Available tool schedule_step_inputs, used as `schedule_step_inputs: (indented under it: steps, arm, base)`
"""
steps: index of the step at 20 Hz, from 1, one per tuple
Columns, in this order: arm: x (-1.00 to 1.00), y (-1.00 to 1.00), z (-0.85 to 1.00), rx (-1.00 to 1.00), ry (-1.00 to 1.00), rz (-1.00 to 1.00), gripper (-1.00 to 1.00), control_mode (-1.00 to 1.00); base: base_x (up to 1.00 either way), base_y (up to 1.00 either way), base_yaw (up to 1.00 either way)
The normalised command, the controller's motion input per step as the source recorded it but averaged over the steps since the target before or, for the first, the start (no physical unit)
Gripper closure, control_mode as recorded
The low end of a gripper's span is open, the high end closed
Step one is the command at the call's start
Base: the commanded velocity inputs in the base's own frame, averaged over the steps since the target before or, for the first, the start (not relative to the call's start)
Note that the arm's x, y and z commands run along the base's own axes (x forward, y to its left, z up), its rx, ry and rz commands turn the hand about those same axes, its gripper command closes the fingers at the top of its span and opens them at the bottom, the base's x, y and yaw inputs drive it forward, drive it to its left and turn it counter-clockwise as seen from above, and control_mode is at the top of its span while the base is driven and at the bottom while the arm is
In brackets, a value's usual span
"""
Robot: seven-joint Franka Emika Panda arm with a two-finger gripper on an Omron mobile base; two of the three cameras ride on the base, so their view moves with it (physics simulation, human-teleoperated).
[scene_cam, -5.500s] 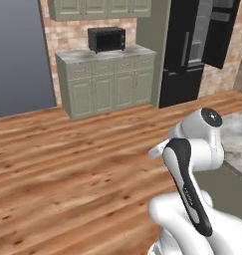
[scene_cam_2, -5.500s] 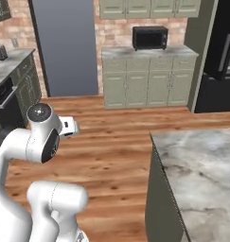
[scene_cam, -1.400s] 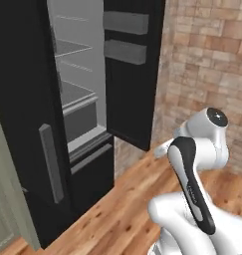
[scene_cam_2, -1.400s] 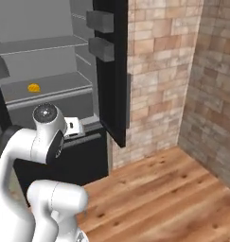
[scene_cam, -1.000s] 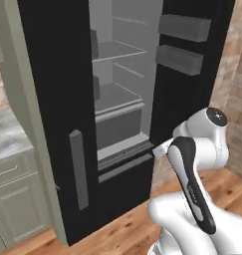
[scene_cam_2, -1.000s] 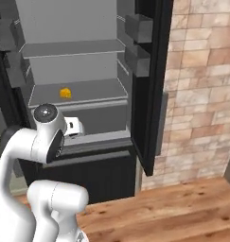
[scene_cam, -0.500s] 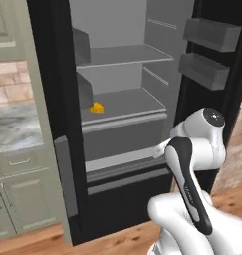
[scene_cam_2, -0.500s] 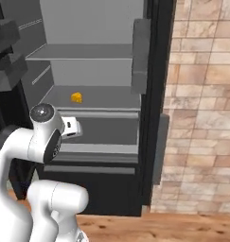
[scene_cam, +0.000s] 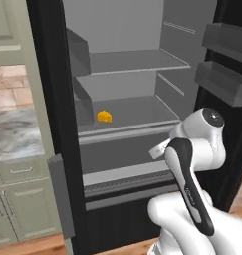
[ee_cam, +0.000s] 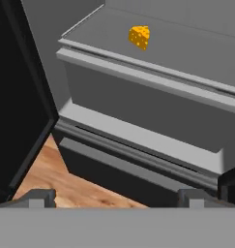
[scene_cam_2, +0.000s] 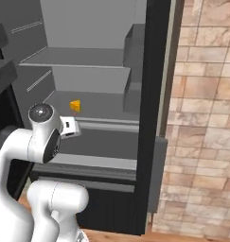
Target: Take the cheese, fish, and lime from the fridge and place them on the plate on the dining counter to create an appetizer plate.
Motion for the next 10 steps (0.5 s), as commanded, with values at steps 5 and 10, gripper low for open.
schedule_step_inputs:
  steps: [5, 10]
  arm:
    - [0.00, 0.00, 0.00, 0.00, 0.00, 0.00, -1.00, 1.00]
    - [0.00, 0.00, 0.00, 0.00, 0.00, 0.00, -1.00, 1.00]
  base:
    - [0.53, 0.00, 0.04]
    - [0.45, 0.01, 0.05]
